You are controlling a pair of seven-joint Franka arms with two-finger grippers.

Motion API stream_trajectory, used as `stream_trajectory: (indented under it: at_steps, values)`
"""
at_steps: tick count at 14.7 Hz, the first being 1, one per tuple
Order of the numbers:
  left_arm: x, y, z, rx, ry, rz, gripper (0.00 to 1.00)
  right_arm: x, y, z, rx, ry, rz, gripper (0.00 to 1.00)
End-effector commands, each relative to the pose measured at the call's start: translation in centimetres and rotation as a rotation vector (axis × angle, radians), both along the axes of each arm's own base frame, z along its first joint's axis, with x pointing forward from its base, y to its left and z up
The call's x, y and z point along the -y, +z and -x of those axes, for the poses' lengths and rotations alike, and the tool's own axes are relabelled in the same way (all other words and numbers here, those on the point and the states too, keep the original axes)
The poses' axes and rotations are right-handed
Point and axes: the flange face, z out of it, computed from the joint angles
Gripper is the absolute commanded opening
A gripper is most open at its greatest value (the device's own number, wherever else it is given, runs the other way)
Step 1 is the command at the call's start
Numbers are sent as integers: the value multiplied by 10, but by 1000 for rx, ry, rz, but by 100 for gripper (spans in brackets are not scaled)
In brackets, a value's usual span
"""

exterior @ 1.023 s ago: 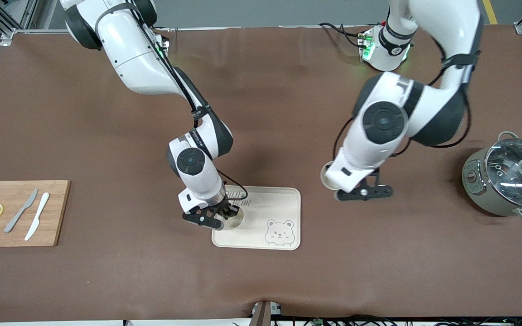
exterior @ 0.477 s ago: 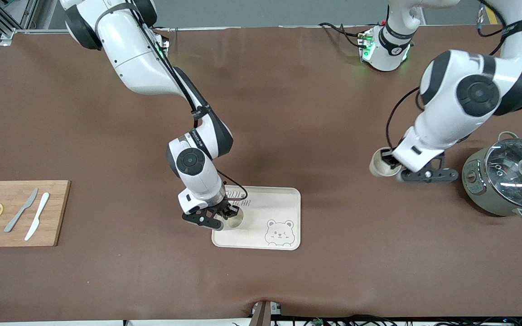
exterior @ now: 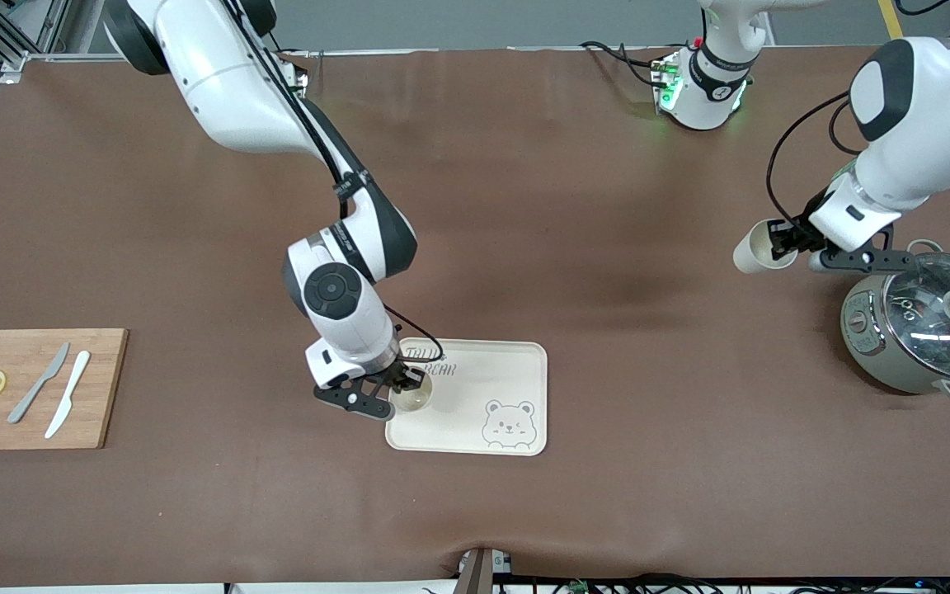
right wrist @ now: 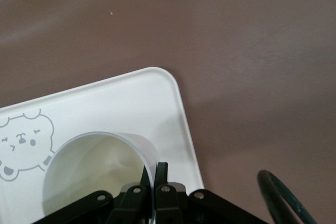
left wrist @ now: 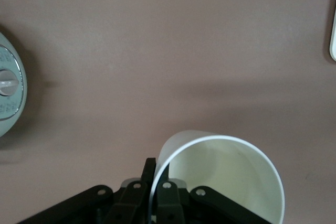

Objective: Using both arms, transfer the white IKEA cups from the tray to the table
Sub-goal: 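Carry the cup with the right gripper toward the cutting board, then lower the cup with the right gripper beside the cutting board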

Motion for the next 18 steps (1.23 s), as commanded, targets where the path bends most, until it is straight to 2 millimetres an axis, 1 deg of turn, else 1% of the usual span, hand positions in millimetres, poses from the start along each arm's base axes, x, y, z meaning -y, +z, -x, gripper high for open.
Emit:
stream_trajectory:
  at_steps: [1, 2, 4, 7, 9, 11, 12, 13, 15, 16, 17, 18]
  values:
    - [-3, -25, 29, 68, 1, 11, 0, 51, 51, -2, -44, 50, 12, 0]
    - [-4, -39, 34, 88, 6, 6, 0, 71, 64, 1, -50, 73, 9, 0]
    - [-4, -66, 44, 138, 9, -4, 0, 112, 78, 7, -61, 120, 16, 0]
    - [-1, -97, 55, 163, 5, -14, 0, 163, 85, 18, -76, 185, 28, 0]
    - [8, -113, 58, 173, -15, -19, 0, 195, 83, 21, -86, 222, 35, 0]
    - [7, -134, 59, 164, -12, -19, 0, 228, 82, 22, -93, 257, 39, 0]
    - [8, -146, 57, 153, -12, -18, 0, 237, 80, 24, -93, 279, 41, 0]
    - [11, -159, 56, 155, -18, -18, 0, 252, 77, 25, -88, 295, 43, 0]
    - [15, -182, 56, 152, -23, -15, 0, 282, 65, 27, -73, 340, 50, 0]
    - [15, -189, 56, 150, -22, -15, 0, 296, 60, 27, -70, 355, 52, 0]
    - [14, -195, 57, 144, -20, -14, 0, 306, 55, 27, -69, 367, 52, 0]
    - [14, -197, 57, 139, -19, -14, 0, 317, 48, 27, -60, 373, 45, 0]
